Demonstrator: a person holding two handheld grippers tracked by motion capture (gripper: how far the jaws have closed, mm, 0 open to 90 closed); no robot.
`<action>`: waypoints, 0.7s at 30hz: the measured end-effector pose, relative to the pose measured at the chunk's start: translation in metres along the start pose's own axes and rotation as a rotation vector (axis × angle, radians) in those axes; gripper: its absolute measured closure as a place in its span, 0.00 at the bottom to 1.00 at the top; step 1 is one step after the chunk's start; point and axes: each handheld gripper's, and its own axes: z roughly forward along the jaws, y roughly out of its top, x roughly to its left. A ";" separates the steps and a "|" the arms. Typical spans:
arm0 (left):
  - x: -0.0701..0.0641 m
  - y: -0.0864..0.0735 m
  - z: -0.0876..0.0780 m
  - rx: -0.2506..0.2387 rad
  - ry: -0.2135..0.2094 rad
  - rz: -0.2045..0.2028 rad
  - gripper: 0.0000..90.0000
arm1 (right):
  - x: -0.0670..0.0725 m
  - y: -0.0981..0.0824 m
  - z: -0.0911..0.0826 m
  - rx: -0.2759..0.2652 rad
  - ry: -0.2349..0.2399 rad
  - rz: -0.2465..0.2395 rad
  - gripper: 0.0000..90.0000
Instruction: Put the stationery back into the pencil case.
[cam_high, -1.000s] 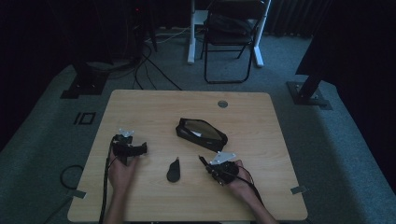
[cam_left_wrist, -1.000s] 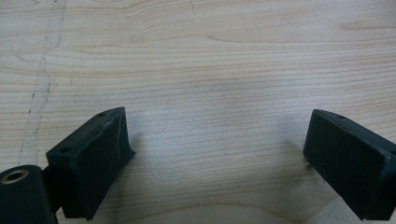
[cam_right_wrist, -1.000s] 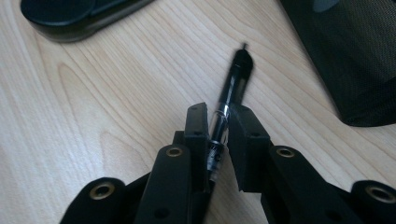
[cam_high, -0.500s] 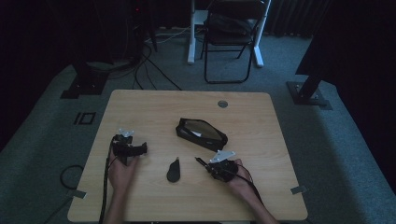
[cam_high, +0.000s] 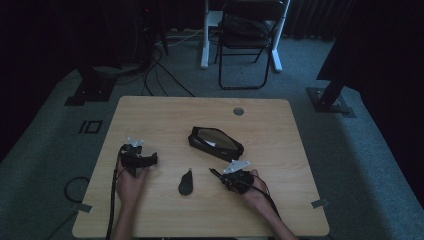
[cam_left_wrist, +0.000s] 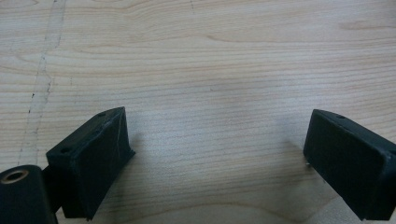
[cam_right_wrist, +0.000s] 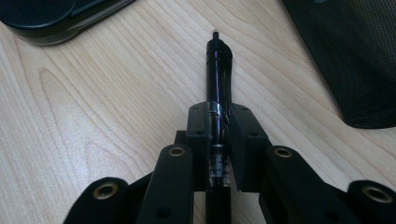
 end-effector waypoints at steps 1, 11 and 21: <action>0.000 0.000 0.000 0.000 0.001 0.000 0.08 | -0.001 0.000 0.000 -0.002 0.004 0.003 0.89; 0.000 0.000 0.000 0.000 0.000 0.000 0.08 | 0.000 0.000 0.000 0.000 -0.014 -0.015 0.89; 0.000 0.000 0.000 0.000 0.000 0.000 0.08 | -0.001 0.004 -0.009 -0.025 -0.024 -0.020 0.89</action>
